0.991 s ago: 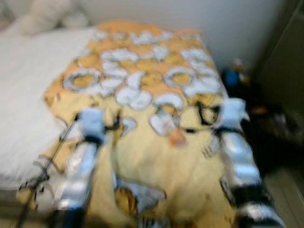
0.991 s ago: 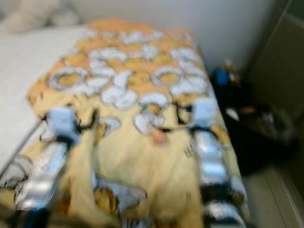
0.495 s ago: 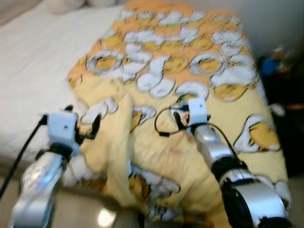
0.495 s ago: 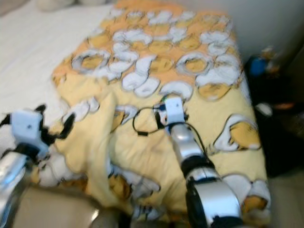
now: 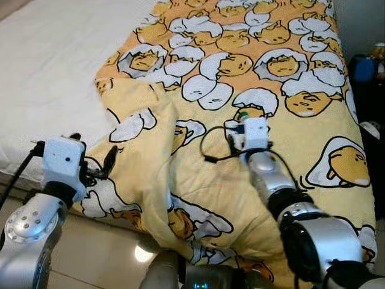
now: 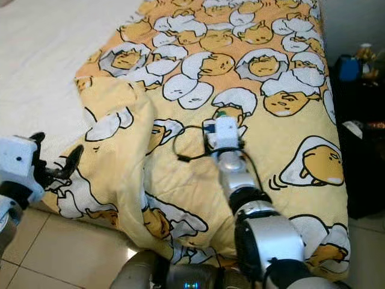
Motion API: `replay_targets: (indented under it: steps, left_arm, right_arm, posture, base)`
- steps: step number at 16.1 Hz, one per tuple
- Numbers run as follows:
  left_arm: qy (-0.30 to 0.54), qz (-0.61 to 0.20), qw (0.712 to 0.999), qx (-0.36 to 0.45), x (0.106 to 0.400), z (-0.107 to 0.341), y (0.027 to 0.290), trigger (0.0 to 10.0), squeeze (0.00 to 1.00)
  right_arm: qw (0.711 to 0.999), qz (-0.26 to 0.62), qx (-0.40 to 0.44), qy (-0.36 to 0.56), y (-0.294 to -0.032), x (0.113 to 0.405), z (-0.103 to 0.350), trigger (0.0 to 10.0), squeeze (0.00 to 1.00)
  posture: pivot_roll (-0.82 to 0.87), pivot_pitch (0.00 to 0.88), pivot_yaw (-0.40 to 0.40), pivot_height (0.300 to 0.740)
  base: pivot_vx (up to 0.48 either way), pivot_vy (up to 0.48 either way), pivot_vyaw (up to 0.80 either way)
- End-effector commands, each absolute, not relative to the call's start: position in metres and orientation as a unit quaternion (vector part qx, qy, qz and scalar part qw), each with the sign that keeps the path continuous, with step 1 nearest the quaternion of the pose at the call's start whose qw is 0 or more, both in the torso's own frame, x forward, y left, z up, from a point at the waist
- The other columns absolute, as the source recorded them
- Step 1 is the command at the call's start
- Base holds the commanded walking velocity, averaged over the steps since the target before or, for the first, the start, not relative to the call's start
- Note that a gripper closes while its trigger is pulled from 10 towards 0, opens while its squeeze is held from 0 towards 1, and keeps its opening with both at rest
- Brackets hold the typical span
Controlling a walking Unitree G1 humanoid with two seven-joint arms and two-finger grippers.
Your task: Clean up the room
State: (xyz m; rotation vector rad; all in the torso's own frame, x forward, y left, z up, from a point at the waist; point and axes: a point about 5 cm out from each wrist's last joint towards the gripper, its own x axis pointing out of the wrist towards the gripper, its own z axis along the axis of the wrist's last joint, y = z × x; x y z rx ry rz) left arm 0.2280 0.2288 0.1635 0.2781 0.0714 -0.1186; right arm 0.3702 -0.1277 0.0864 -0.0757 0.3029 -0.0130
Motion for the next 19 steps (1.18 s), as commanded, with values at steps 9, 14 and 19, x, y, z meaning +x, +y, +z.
replay_targets:
  steps: [9,14,19]
  left_arm:
    - [0.078,-0.1,0.988,0.093,0.227,0.149,0.205,10.0,0.0]
    - [0.08,-0.104,0.987,0.091,0.233,0.147,0.202,10.0,0.0]
    - [0.073,-0.116,0.987,0.08,0.251,0.131,0.186,10.0,0.0]
  right_arm:
    - [0.966,-0.055,-0.045,0.25,-0.165,0.35,0.051,0.0,0.0]
    - [0.955,-0.044,0.022,0.291,-0.162,0.344,0.042,0.0,0.0]
    - [0.978,-0.064,0.005,0.201,-0.172,0.36,0.068,0.0,0.0]
  posture:
    - [0.36,0.235,0.06,0.74]
    - [0.35,0.21,0.054,0.74]
    - [0.29,0.08,0.017,0.74]
  base:
    - [0.0,0.0,0.0]
    - [0.0,0.0,0.0]
    - [0.0,0.0,0.0]
